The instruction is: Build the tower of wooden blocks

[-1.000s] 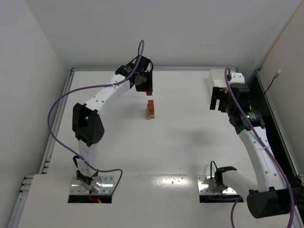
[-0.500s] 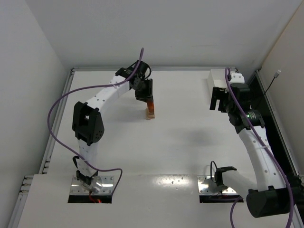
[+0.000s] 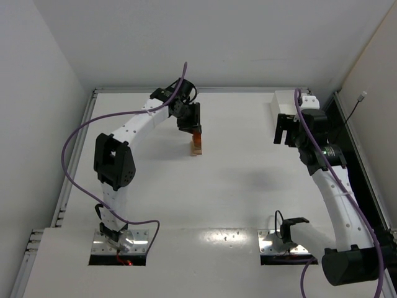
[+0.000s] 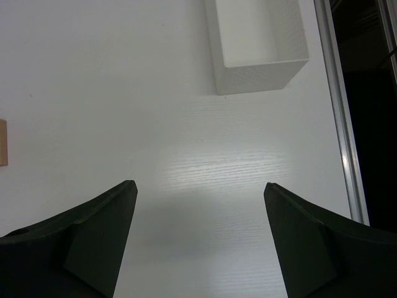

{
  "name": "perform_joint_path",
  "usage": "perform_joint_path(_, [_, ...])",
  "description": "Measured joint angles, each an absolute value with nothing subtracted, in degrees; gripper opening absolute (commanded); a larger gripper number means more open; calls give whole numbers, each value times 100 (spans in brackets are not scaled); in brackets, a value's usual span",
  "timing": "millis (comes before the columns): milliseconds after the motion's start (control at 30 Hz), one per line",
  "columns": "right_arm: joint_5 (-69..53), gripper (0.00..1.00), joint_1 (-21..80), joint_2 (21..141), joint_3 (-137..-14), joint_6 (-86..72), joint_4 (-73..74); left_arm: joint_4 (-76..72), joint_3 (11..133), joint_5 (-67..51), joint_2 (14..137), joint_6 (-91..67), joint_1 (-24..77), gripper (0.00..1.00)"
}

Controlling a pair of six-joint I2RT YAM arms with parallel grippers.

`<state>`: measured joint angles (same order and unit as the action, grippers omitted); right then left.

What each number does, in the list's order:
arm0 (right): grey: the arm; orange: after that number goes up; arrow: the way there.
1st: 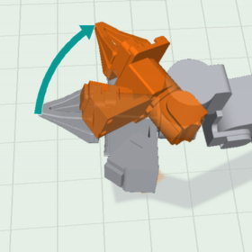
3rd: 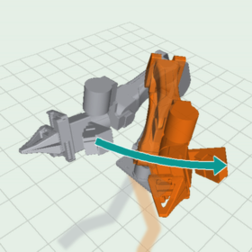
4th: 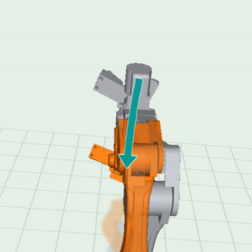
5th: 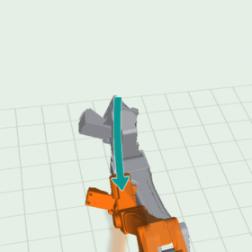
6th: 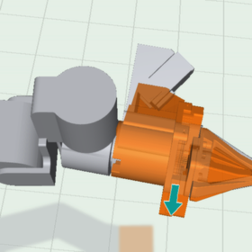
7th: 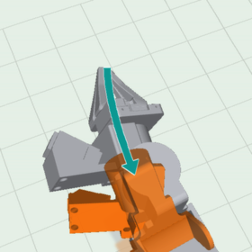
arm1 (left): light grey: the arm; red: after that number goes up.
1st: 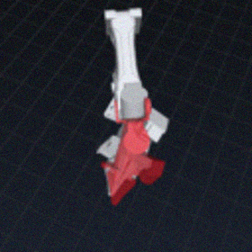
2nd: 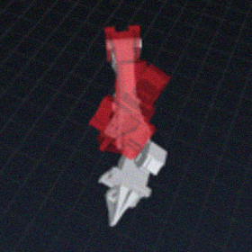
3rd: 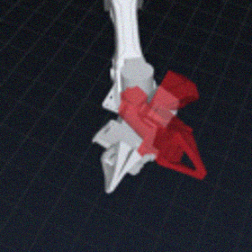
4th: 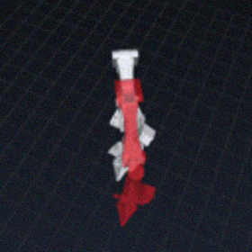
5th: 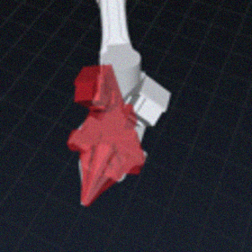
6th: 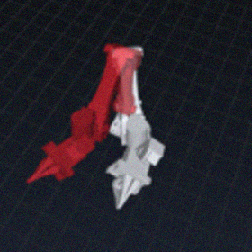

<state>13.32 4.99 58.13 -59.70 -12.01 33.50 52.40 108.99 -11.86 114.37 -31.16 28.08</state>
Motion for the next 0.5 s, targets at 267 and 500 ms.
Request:
perform_joint_path(267, [1326, 81, 499, 5791, -5966, -1203, 3347, 5221, 10899, -1192, 11437, -3181, 2808, 0])
perform_joint_path(500, [1326, 81, 499, 5793, -5957, -1205, 3347, 5218, 10899, -1087, 11465, -3190, 2808, 0])
